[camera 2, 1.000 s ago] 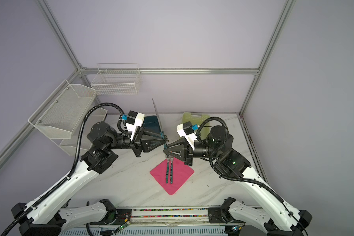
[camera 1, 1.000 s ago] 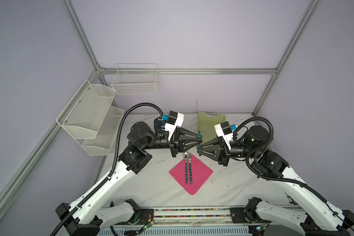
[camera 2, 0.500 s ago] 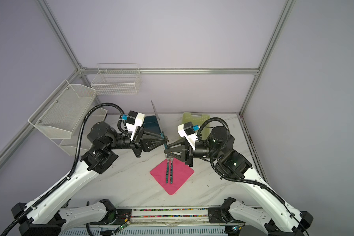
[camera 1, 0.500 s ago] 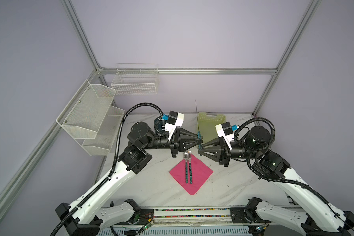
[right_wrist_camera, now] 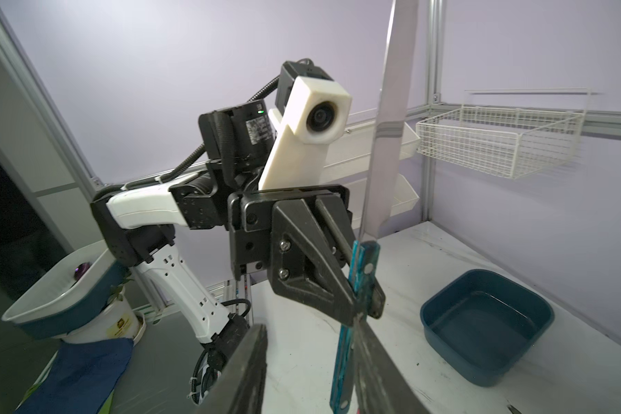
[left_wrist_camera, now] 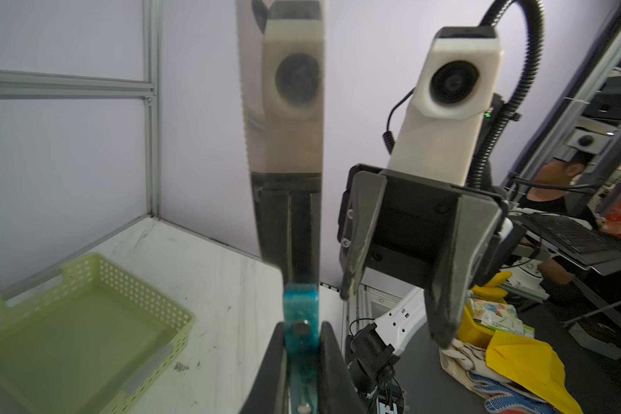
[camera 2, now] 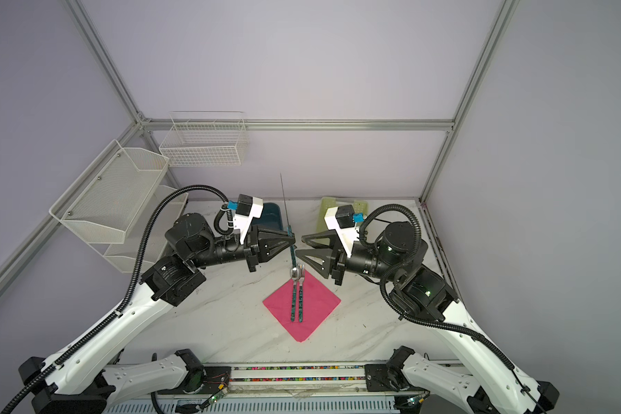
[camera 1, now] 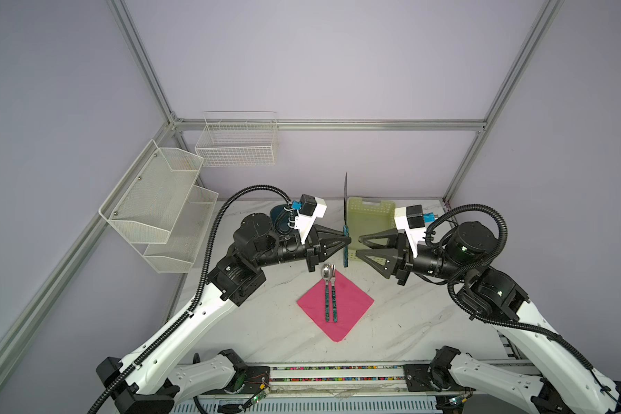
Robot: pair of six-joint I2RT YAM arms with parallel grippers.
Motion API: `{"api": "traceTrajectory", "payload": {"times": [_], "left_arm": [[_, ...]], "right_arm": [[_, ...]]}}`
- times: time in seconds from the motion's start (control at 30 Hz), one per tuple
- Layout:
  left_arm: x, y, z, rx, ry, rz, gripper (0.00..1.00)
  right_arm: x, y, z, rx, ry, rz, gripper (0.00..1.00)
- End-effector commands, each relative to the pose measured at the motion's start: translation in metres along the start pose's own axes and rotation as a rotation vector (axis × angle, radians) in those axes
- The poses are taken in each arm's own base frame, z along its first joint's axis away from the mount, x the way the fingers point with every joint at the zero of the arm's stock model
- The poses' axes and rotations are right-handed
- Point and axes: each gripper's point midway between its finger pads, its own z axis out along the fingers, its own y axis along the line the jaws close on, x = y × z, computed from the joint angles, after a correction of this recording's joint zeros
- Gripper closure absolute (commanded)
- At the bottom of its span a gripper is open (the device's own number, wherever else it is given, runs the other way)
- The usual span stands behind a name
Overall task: Place the utensils on the paper napkin and roll it up
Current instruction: 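Open the right gripper and draw it back while the left gripper keeps the knife, then lower the knife with the left gripper beside the fork on the napkin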
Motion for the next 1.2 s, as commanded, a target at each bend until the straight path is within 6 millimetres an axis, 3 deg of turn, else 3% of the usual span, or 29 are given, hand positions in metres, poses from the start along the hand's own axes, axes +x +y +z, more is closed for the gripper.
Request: {"api": "traceTrajectory", "payload": {"times": [0.0,0.13,0.37,0.57,0.77,0.93,1.17], "left_arm": [[0.003,0.039,-0.002,-0.225,-0.025,-0.081,1.00],[0.046,0.069,0.008,-0.360,0.069,-0.222,1.00],[0.127,0.093,0.023,-0.586,0.260,-0.350,1.00],[0.187,0.106,0.027,-0.725,0.368,-0.541,1.00],[0.239,0.114,0.040,-0.807,0.518,-0.638,1.00],[0.276,0.119,0.038,-0.924,0.634,-0.713,1.00],[0.296,0.123,0.048,-0.965,0.745,-0.714,1.00]], "right_arm": [[0.005,-0.034,-0.001,0.177,0.021,-0.001,0.58],[0.016,-0.066,-0.004,0.307,0.041,0.032,0.59],[0.039,-0.133,-0.024,0.465,0.092,0.145,0.62],[0.062,-0.178,-0.046,0.562,0.122,0.230,0.63],[0.078,-0.196,-0.053,0.562,0.150,0.274,0.63],[0.081,-0.201,-0.057,0.555,0.153,0.273,0.63],[0.085,-0.203,-0.061,0.553,0.161,0.279,0.63]]}}
